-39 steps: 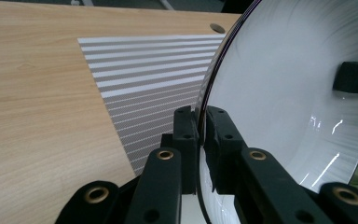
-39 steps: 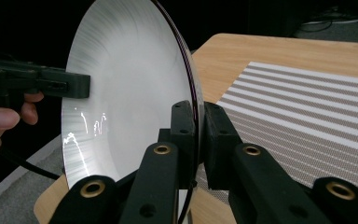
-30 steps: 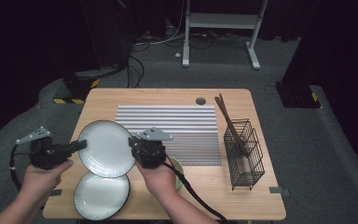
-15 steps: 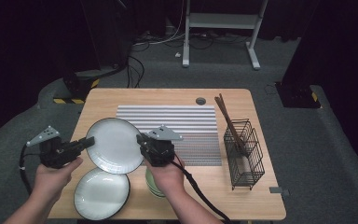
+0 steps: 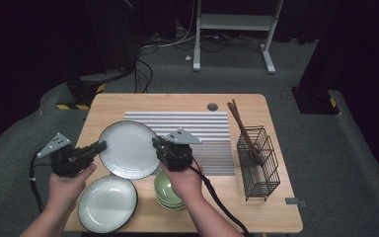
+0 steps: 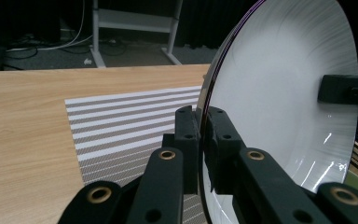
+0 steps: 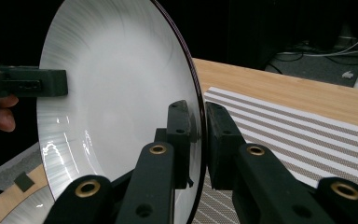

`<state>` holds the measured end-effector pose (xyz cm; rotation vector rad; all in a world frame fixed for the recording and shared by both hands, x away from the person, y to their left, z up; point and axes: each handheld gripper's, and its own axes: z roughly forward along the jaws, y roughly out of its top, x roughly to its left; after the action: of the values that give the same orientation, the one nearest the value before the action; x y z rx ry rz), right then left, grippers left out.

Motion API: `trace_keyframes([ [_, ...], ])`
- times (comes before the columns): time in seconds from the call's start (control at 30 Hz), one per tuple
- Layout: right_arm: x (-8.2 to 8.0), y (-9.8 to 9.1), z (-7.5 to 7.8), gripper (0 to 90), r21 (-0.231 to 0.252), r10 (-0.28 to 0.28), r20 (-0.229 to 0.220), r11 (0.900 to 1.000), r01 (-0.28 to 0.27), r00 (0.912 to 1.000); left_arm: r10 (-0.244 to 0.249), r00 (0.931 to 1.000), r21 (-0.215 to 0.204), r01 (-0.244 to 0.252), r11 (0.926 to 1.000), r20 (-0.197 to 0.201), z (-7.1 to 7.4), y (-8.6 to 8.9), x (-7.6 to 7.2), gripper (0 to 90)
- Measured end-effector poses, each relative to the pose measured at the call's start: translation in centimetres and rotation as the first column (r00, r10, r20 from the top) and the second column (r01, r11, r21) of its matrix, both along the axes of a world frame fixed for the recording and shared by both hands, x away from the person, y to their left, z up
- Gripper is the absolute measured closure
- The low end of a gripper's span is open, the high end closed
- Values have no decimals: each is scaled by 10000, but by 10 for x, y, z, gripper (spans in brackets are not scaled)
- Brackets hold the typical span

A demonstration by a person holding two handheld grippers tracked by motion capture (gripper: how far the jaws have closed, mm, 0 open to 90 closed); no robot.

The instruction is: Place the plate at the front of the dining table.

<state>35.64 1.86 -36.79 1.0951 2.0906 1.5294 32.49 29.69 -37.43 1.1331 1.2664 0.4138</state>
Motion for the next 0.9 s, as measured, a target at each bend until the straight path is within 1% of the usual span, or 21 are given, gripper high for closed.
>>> trace_keyframes([
  [0.13,3,-3,-1,806,3,-85,234,10000,85,9997,141,9994,196,-147,9997,318,2,-6,3,838],
  [0.2,5,-5,-2,804,102,-90,233,9999,87,9997,220,9986,220,-230,9995,478,3,-9,4,838],
  [0.3,8,-9,-3,801,147,-83,257,9999,79,9996,319,9979,193,-330,9993,567,4,-14,4,839],
  [0.4,10,-11,-3,799,172,-120,320,9998,114,9994,357,9971,255,-374,9990,665,4,-18,6,839],
  [0.53,10,-15,-3,799,206,-195,323,9996,188,9993,332,9973,267,-350,9990,657,5,-21,8,837],
  [0.67,9,-20,-1,798,243,-290,422,9993,280,9987,318,9964,238,-338,9991,789,8,-27,9,836],
  [0.8,10,-24,-1,797,290,-381,450,9989,368,9983,299,9954,341,-331,9989,912,8,-32,11,836],
  [0.87,11,-26,-1,797,298,-446,469,9986,432,9979,337,9949,321,-369,9988,955,9,-35,13,835],
  [0.9,11,-27,-1,796,293,-469,487,9985,455,9977,324,9948,386,-363,9986,968,9,-35,14,835],
])
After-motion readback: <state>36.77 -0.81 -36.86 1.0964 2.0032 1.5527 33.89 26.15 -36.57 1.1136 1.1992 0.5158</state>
